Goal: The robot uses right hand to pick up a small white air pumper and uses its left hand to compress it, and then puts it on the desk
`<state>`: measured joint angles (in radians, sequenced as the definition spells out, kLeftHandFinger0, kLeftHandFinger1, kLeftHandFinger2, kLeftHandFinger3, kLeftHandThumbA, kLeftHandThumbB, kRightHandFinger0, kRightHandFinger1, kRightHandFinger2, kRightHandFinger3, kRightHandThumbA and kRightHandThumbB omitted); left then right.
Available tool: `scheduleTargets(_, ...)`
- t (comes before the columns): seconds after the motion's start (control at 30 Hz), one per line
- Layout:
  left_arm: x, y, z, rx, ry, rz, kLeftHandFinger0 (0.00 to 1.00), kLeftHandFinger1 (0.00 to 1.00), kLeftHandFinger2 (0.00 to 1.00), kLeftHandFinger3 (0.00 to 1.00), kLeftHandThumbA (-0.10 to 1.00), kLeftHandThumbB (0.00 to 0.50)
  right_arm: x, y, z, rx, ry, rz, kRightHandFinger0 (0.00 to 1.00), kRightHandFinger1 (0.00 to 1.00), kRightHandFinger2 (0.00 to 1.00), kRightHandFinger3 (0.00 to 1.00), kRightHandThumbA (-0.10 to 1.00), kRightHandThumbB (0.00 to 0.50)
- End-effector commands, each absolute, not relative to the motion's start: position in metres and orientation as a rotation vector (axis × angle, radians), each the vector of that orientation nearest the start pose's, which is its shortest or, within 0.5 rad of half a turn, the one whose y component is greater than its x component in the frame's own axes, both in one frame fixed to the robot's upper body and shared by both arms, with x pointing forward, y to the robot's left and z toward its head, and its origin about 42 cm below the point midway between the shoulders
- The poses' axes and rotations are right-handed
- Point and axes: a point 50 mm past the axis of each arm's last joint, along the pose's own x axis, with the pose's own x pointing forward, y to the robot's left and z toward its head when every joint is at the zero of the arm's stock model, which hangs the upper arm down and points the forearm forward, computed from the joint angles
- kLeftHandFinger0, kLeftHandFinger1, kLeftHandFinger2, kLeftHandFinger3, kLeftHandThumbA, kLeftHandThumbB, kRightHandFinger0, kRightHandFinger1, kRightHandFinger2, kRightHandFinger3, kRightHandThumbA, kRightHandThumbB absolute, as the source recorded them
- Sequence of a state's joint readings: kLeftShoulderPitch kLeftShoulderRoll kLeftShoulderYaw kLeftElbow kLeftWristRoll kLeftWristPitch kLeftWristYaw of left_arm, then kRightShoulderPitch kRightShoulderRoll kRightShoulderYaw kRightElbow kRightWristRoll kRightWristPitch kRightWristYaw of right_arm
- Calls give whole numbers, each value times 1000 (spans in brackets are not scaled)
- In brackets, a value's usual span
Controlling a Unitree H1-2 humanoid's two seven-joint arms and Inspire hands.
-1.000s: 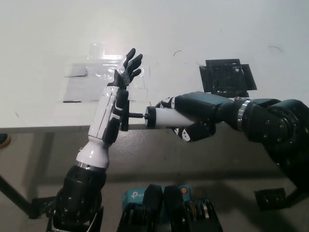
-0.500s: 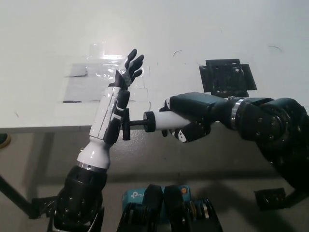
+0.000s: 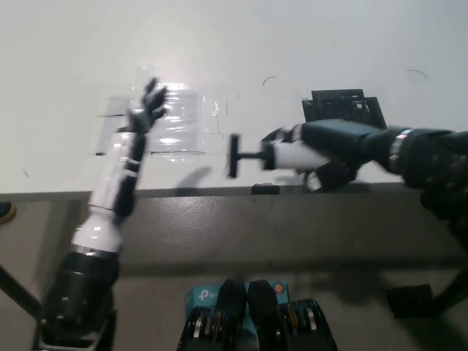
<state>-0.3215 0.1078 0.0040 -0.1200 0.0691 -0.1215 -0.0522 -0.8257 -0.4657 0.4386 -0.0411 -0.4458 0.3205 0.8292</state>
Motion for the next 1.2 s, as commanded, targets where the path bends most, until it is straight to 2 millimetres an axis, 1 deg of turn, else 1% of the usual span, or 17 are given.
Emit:
scheduleTargets(0.0, 359, 231, 238, 159, -618, -74, 1000, 1000, 1000, 1000, 1000, 284, 458, -192, 379, -1278, -279, 696, 66, 523, 802, 911, -100, 127)
scheduleTargets(0.2, 348, 242, 217, 179, -569, -88, 1000, 1000, 1000, 1000, 1000, 293, 483, -201, 388, -1367, -268, 547, 92, 567, 882, 916, -100, 143)
scheduleTargets(0.3, 341, 243, 205, 201, -550, -100, 1000, 1000, 1000, 1000, 1000, 270, 497, -206, 386, -1364, -261, 512, 105, 628, 926, 992, -100, 128)
scheduleTargets(0.4, 329, 241, 180, 191, -475, -125, 1000, 1000, 1000, 1000, 1000, 296, 521, -212, 377, -1374, -232, 458, 123, 664, 956, 1000, -100, 136)
scheduleTargets(0.63, 315, 235, 164, 264, -432, -133, 1000, 1000, 1000, 1000, 1000, 325, 551, -202, 370, -1383, -211, 400, 145, 678, 971, 1000, -100, 154)
scheduleTargets(0.7, 314, 235, 162, 259, -424, -132, 1000, 1000, 1000, 1000, 1000, 338, 561, -195, 366, -1405, -196, 382, 138, 623, 920, 621, -100, 162)
scheduleTargets(0.73, 314, 235, 162, 259, -423, -131, 1000, 1000, 1000, 1000, 1000, 339, 564, -194, 363, -1404, -198, 379, 118, 603, 902, 538, -100, 169)
scheduleTargets(0.77, 314, 235, 162, 257, -426, -130, 1000, 1000, 1000, 1000, 1000, 331, 566, -194, 361, -1402, -197, 377, 144, 640, 938, 554, -100, 172)
scheduleTargets(0.8, 313, 235, 162, 257, -427, -128, 1000, 1000, 1000, 1000, 1000, 332, 570, -194, 356, -1396, -192, 373, 103, 636, 970, 603, -100, 176)
scheduleTargets(0.87, 313, 235, 162, 256, -425, -124, 1000, 1000, 1000, 1000, 1000, 335, 575, -194, 348, -1383, -169, 373, 157, 702, 987, 892, -100, 175)
scheduleTargets(0.9, 314, 235, 161, 253, -430, -128, 1000, 1000, 1000, 1000, 1000, 335, 576, -194, 343, -1378, -159, 376, 182, 720, 998, 959, -100, 190)
scheduleTargets(0.93, 315, 235, 161, 255, -432, -131, 1000, 1000, 1000, 1000, 1000, 331, 577, -195, 337, -1361, -159, 387, 203, 721, 989, 955, -100, 207)
scheduleTargets(1.0, 317, 235, 162, 249, -435, -133, 1000, 1000, 1000, 1000, 1000, 330, 577, -194, 332, -1351, -132, 418, 327, 756, 988, 898, -100, 236)
scheduleTargets(1.03, 317, 235, 163, 253, -437, -133, 1000, 1000, 1000, 1000, 1000, 331, 577, -191, 330, -1341, -86, 453, 465, 861, 1000, 957, -40, 236)
scheduleTargets(1.1, 318, 236, 165, 258, -433, -133, 1000, 1000, 1000, 1000, 1000, 334, 577, -187, 331, -1340, -22, 481, 843, 1000, 1000, 1000, 203, 276)
scheduleTargets(1.13, 318, 236, 166, 261, -432, -133, 1000, 1000, 1000, 1000, 1000, 343, 576, -186, 332, -1336, 8, 501, 1000, 1000, 1000, 1000, 297, 319)
scheduleTargets(1.17, 319, 236, 167, 263, -433, -132, 1000, 1000, 1000, 1000, 1000, 344, 576, -186, 333, -1335, 22, 516, 1000, 1000, 1000, 1000, 325, 322)
